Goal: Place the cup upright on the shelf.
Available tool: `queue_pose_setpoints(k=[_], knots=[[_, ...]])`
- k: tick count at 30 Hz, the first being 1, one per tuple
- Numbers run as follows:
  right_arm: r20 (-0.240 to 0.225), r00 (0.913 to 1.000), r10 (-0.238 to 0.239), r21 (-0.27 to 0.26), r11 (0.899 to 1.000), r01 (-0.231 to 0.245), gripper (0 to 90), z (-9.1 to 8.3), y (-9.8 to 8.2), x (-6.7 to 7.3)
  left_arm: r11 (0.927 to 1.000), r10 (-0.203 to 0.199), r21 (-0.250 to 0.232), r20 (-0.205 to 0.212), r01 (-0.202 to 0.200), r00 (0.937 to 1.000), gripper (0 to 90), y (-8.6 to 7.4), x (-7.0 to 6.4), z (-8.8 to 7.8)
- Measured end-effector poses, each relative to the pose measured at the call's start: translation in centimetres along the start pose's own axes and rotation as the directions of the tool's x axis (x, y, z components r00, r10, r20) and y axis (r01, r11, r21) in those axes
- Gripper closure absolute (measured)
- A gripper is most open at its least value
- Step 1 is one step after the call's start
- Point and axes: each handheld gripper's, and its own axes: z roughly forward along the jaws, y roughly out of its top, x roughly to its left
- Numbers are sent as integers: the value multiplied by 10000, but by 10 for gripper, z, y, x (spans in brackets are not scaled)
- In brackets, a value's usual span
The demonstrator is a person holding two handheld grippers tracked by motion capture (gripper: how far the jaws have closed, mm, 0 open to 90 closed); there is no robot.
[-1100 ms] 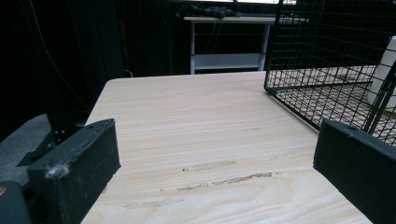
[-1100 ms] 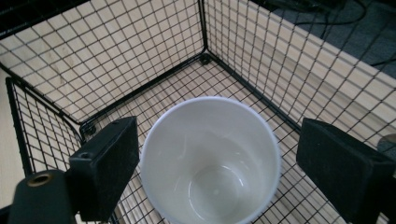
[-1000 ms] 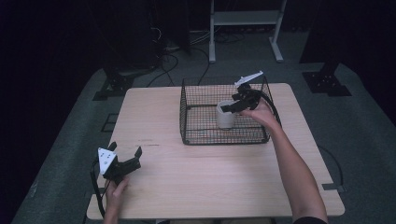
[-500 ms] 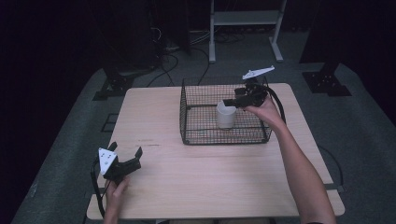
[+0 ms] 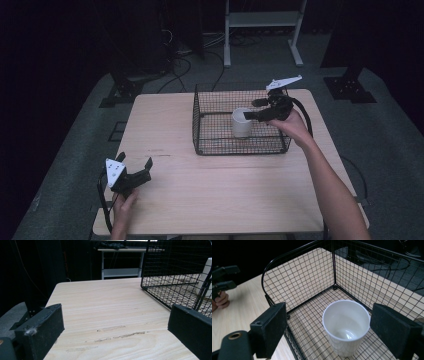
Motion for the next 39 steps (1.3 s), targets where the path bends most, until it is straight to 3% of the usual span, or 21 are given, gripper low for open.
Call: queue_pose_setpoints(k=[11, 29, 39], knots=[[-145, 9997, -210, -75, 9998, 209, 133, -19, -10, 8, 10000, 8, -4, 16, -8, 10000, 0, 0, 0, 0], [-394, 9973, -617, 158, 9979, 624, 133, -30, -32, 23, 10000, 20, -1, 11, -20, 10000, 0, 0, 0, 0], [-587, 9970, -509, -100, 9987, 504, 133, -38, -48, 26, 10000, 41, 4, 22, -41, 10000, 0, 0, 0, 0]])
